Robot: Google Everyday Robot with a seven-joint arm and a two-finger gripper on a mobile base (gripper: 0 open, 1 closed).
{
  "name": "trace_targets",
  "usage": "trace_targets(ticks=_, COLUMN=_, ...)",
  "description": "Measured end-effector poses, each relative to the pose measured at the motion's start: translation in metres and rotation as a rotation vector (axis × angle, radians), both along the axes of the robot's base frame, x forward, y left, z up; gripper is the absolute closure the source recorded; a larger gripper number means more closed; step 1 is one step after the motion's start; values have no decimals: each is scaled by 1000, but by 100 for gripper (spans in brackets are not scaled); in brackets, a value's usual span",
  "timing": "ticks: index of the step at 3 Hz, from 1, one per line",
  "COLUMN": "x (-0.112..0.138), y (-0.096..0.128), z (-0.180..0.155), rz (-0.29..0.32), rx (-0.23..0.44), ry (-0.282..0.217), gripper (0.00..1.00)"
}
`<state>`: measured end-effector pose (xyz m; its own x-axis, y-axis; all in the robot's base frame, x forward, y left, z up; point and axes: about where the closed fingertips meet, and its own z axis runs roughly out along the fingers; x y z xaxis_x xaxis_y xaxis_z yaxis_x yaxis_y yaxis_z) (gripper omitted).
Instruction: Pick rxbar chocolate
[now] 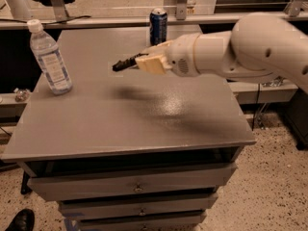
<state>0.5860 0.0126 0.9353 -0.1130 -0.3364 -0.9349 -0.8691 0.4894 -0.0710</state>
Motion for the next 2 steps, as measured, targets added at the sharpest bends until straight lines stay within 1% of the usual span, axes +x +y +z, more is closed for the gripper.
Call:
trace_targets(ticks=1, x=5, y=-48, z=42, rz=-36, rx=24, ry=-26, gripper=100)
trace_targets(ticks=2, x=5, y=-48, z=43, rz=-35, rx=24, ry=-26, gripper=100)
